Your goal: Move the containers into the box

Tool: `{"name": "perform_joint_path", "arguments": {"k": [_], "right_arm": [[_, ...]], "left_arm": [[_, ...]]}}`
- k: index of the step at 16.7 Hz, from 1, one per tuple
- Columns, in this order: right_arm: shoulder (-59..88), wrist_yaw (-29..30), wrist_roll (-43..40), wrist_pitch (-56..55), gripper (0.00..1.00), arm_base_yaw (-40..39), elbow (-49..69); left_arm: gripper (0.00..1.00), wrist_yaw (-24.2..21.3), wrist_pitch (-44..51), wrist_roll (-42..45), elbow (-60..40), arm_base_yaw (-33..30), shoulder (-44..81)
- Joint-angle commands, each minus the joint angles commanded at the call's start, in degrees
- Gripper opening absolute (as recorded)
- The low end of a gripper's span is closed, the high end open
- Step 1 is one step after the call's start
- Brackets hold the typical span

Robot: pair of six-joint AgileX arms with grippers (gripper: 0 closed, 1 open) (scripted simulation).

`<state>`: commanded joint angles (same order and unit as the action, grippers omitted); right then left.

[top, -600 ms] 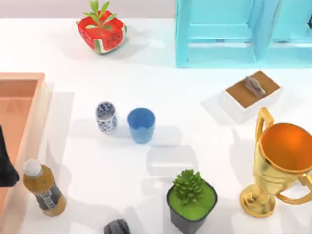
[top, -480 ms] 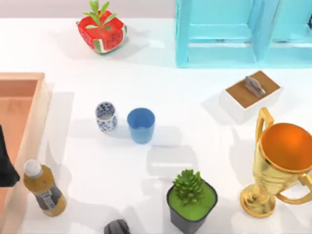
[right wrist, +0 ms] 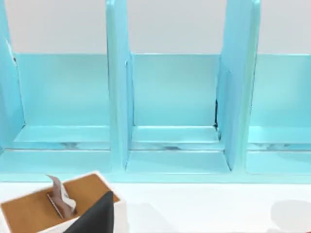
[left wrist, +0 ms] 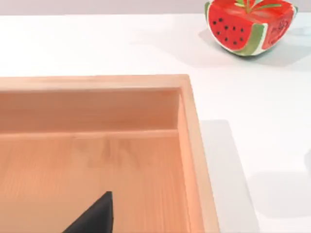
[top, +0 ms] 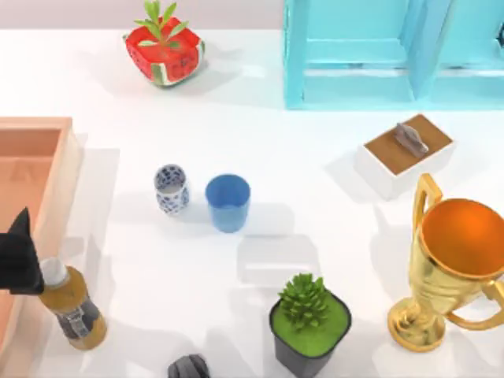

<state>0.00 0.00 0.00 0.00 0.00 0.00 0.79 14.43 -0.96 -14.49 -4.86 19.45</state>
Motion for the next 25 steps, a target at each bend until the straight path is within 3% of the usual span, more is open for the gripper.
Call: {"name": "perform_joint_path", "arguments": {"k": [5, 15, 20, 25], "right_arm": [[0.0, 0.0, 0.0, 0.0, 1.0, 0.0, 0.0], [0.0, 0.0, 0.0, 0.0, 1.0, 0.0, 0.0], [0.0, 0.0, 0.0, 0.0, 1.0, 0.0, 0.0], [0.0, 0.0, 0.0, 0.0, 1.0, 0.0, 0.0]], "left_arm": [[1.0, 0.35, 16.9, -3.3, -20.67, -5.67, 24.0], [1.0, -0.46, 50.34, -15.33, -72.17, -16.7, 76.66], [1.0, -0.86, 61.99, -20.8, -93.51, -20.14, 97.07], [1.0, -0.99, 67.83, -23.73, -105.04, -21.63, 107.57]]}}
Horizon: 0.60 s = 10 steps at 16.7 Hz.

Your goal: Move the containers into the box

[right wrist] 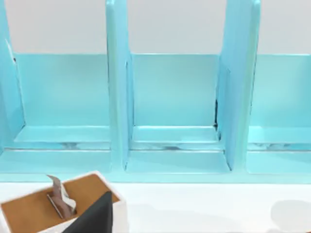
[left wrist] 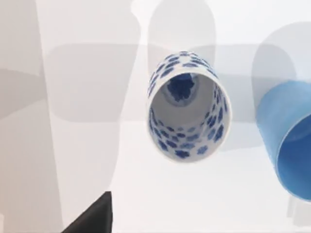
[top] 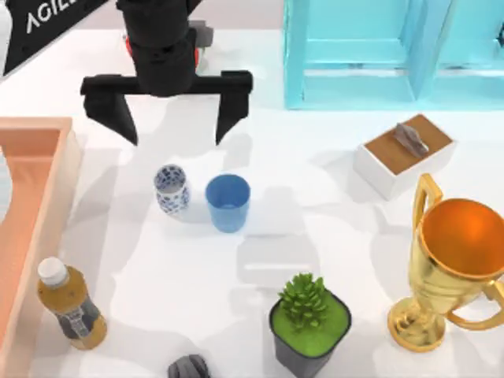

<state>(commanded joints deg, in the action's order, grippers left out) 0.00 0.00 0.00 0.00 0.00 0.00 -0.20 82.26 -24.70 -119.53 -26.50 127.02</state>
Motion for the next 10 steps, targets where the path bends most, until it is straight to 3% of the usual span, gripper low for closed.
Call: {"name": "perform_joint_path", "arguments": {"k": [10], "right_arm": [[0.0, 0.0, 0.0, 0.0, 1.0, 0.0, 0.0]], "left_arm": [[1.0, -0.02, -3.93, 0.03, 3.55, 0.11, 0.95]]}}
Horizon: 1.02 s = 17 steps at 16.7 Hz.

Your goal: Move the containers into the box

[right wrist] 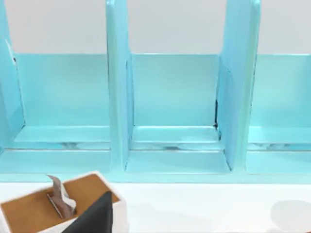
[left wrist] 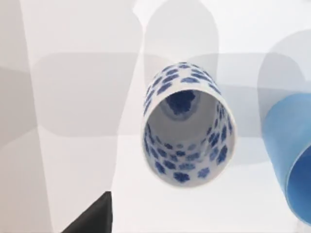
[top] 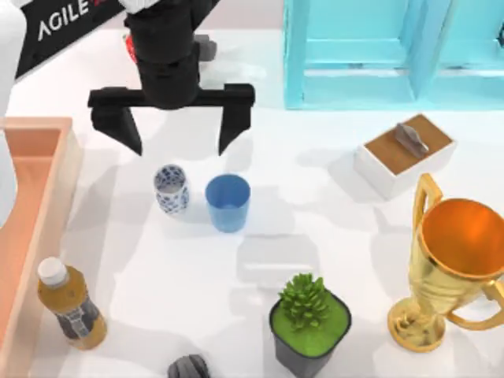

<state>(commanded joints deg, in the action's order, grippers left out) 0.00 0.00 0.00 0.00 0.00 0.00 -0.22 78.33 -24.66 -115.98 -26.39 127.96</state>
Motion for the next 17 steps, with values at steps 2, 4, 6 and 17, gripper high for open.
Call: {"name": "perform_joint_path", "arguments": {"k": [2, 4, 6, 17], "right_arm": [[0.0, 0.0, 0.0, 0.0, 1.0, 0.0, 0.0], [0.0, 0.0, 0.0, 0.0, 1.0, 0.0, 0.0], [0.0, 0.0, 0.0, 0.0, 1.0, 0.0, 0.0], [0.0, 0.0, 0.0, 0.0, 1.0, 0.0, 0.0]], "left_arm": [[1.0, 0.0, -5.33, 0.0, 4.61, 0.02, 0.4], [1.0, -0.01, -11.45, -0.01, 9.69, -0.01, 0.99], [1.0, -0.01, -15.54, -0.04, 13.63, -0.04, 1.49], [0.55, -0.02, -17.22, -0.04, 15.24, -0.04, 1.71]]}}
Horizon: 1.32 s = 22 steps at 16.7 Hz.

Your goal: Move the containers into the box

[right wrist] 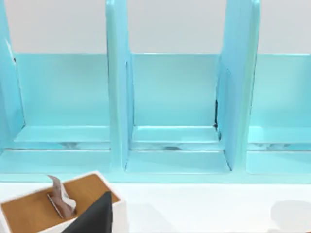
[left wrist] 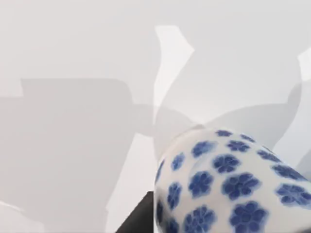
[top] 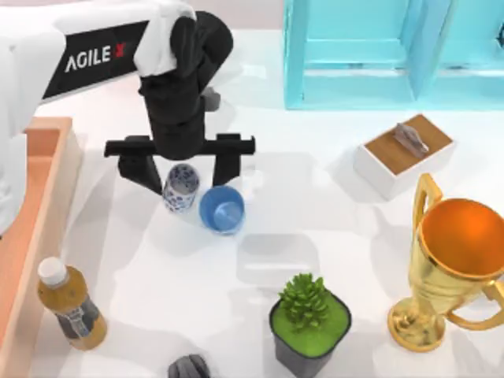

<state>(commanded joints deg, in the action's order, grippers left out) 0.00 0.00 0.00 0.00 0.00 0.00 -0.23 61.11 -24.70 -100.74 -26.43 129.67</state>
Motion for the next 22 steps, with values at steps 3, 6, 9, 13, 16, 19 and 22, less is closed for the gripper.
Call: {"name": "perform_joint_path", "arguments": {"k": [3, 6, 9, 13, 16, 19, 22], "right_arm": [[0.0, 0.0, 0.0, 0.0, 1.0, 0.0, 0.0], [0.0, 0.0, 0.0, 0.0, 1.0, 0.0, 0.0], [0.0, 0.0, 0.0, 0.0, 1.0, 0.0, 0.0], [0.0, 0.0, 0.0, 0.0, 1.0, 0.0, 0.0], [0.0, 0.0, 0.0, 0.0, 1.0, 0.0, 0.0], [0.0, 0.0, 0.0, 0.0, 1.0, 0.0, 0.0], [0.0, 0.0, 0.0, 0.0, 1.0, 0.0, 0.0]], "left_arm": [[0.32, 0.0, 0.0, 0.0, 0.0, 0.0, 0.0], [0.1, 0.0, 0.0, 0.0, 0.0, 0.0, 0.0], [0.0, 0.0, 0.0, 0.0, 0.0, 0.0, 0.0], [0.0, 0.0, 0.0, 0.0, 0.0, 0.0, 0.0], [0.0, 0.03, 0.03, 0.09, -0.04, 0.1, -0.11], [0.0, 0.06, 2.37, 1.9, -1.0, 1.99, -1.49], [0.0, 0.11, 8.87, 6.53, -3.26, 6.76, -5.26]]}}
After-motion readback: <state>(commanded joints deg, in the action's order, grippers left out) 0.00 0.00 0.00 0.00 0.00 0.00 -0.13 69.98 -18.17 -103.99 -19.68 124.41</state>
